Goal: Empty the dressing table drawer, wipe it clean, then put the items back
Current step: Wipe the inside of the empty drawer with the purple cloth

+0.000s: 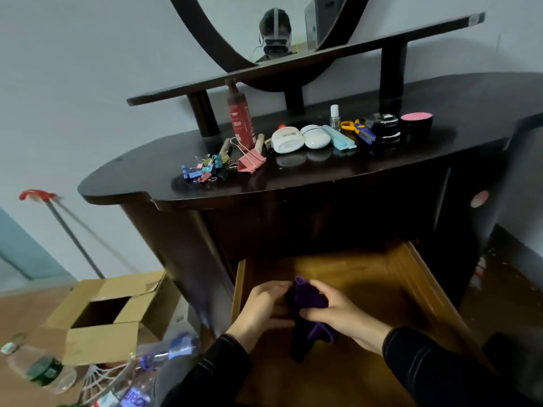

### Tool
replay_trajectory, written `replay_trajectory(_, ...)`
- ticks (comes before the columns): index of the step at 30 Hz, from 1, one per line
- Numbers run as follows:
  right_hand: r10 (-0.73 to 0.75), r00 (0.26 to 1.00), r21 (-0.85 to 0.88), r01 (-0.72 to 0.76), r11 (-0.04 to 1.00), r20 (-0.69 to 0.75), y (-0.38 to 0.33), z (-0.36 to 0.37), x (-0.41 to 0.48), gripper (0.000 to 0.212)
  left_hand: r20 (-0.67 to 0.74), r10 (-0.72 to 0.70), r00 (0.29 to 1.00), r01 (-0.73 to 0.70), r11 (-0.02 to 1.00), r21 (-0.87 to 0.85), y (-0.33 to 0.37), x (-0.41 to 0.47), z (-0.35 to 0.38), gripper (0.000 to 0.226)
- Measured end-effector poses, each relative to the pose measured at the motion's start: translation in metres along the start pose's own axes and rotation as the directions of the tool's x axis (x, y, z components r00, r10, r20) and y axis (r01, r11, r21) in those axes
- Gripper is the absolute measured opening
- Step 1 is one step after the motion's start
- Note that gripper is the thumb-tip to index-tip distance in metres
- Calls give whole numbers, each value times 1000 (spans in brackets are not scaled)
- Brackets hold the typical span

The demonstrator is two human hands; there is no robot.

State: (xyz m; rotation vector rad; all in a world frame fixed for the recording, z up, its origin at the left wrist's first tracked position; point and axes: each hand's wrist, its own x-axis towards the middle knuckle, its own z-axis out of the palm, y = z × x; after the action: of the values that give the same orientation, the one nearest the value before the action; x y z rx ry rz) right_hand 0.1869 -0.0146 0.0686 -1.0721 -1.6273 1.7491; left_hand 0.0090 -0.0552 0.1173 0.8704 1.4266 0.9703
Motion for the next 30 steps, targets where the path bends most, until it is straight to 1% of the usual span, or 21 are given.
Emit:
replay_trajectory(1,7,1000,47,-6,999,-23,4,1,5,45,-68,75,995,-64,987,149,1,1,-9,21)
replay_trajectory(2,20,999,85,-16,996,-44,8,1,9,43,-142,171,975,-121,945,303,2,2,-19,21)
replay_trajectory(3,36,998,102,-30,994,-60,12,2,13,40,-216,273,937,-158,886,436,3,4,-29,24)
replay_trajectory(4,52,996,109,-44,993,-73,15,3,17,37,-283,363,888,-173,833,526,3,7,-37,25)
replay_trajectory(6,88,991,115,-77,990,-99,23,4,28,33,-386,468,795,-144,764,630,2,15,-53,19)
replay_trajectory(7,107,988,109,-95,990,-113,26,5,34,32,-412,494,765,-104,727,678,1,22,-60,16)
replay_trajectory(8,127,984,97,-115,989,-125,29,6,40,31,-425,492,760,-50,696,716,-2,29,-65,18)
replay_trajectory(10,163,977,72,-154,985,-136,35,7,51,33,-434,422,796,44,675,736,-8,43,-72,33)
replay_trajectory(12,162,977,41,-157,987,-140,37,9,61,35,-405,354,843,82,659,748,-15,54,-72,44)
replay_trajectory(14,144,981,-1,-145,989,-127,36,10,70,37,-358,341,869,100,588,802,-23,62,-71,42)
replay_trajectory(16,129,986,-30,-133,991,-105,34,11,80,38,-350,382,855,106,531,841,-30,67,-70,34)
replay_trajectory(17,121,988,-40,-126,991,-100,34,12,85,39,-356,401,844,106,527,843,-32,68,-71,32)
replay_trajectory(24,81,978,-102,-102,990,-192,29,24,148,52,-397,423,814,50,630,775,-37,72,-71,25)
replay_trajectory(27,93,969,-100,-118,988,-230,26,41,179,45,-402,434,806,36,642,766,-40,75,-73,22)
replay_trajectory(30,100,930,-112,-148,983,-354,22,65,200,38,-407,449,795,23,648,761,-44,78,-75,20)
